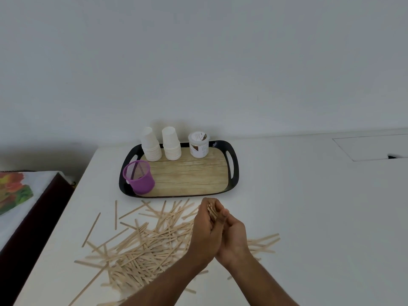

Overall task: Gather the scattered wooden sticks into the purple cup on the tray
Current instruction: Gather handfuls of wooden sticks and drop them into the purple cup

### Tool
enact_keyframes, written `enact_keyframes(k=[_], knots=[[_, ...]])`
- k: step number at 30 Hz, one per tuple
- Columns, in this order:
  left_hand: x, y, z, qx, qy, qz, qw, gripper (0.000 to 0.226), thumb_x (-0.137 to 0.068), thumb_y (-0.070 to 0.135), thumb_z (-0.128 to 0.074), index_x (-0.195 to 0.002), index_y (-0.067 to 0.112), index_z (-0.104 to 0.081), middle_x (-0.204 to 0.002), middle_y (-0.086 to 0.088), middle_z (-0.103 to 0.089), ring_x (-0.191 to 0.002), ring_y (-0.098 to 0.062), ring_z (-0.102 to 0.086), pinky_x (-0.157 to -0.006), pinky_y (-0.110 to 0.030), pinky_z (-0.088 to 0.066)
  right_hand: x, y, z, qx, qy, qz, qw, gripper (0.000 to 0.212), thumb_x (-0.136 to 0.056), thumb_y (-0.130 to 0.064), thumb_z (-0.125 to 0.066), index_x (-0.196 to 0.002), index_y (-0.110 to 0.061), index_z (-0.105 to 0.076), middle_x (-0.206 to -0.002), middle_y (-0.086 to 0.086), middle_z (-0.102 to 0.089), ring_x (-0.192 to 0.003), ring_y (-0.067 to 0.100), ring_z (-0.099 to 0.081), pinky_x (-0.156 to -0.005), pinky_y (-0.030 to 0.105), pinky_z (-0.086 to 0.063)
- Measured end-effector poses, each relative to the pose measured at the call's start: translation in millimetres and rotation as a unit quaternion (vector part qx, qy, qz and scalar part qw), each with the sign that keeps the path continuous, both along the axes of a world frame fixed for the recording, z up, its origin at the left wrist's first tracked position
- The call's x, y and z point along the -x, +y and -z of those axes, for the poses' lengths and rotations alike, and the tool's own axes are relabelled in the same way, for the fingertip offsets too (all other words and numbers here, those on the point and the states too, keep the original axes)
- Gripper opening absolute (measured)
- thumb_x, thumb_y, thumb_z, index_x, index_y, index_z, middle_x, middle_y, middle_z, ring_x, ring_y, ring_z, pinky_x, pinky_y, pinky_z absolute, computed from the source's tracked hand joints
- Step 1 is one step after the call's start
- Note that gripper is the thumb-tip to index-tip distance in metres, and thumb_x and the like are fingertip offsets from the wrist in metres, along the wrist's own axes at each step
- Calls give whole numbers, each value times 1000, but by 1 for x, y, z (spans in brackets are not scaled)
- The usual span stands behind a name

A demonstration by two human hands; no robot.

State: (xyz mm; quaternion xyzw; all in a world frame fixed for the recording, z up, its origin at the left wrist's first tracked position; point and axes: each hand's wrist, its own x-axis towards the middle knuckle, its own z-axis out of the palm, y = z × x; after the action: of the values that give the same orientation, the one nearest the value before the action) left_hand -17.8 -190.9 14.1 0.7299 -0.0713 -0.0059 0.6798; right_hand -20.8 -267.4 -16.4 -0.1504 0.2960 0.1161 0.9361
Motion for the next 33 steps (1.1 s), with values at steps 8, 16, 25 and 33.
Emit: enact_keyframes(k=[8, 16, 25, 33], knots=[[-5, -3, -4, 9, 12, -20, 1000, 11, -103, 20, -54, -93, 16, -56, -76, -1, -59, -75, -20, -61, -74, -39, -56, -8, 6, -5, -6, -20, 1, 1000, 33, -105, -26, -47, -114, 0, -65, -114, 20, -68, -113, 34, -70, -94, 44, -58], [-8, 5, -1, 59, 63, -65, 994, 24, -107, 23, -44, -87, 16, -54, -71, -7, -56, -71, -27, -58, -75, -48, -56, 0, 7, -11, 115, -26, -45, 992, 33, -107, -23, -48, -101, 1, -71, -103, 21, -72, -105, 31, -71, -107, 47, -51], [-31, 23, 0, 168, 151, -124, 966, 39, -109, 33, -36, -100, -2, -50, -76, -6, -60, -85, -19, -70, -91, -44, -56, 15, 6, -1, 171, -113, -51, 977, 32, -92, -1, -65, -122, 8, -69, -127, 27, -69, -113, 28, -71, -99, 31, -58], [-35, 23, -5, 214, 198, -96, 952, 42, -105, 45, -41, -97, 7, -55, -74, -6, -63, -85, -26, -69, -90, -46, -56, 6, 7, 3, 201, -118, -31, 972, 31, -89, 0, -67, -118, 9, -72, -123, 26, -71, -117, 30, -70, -100, 31, -57]])
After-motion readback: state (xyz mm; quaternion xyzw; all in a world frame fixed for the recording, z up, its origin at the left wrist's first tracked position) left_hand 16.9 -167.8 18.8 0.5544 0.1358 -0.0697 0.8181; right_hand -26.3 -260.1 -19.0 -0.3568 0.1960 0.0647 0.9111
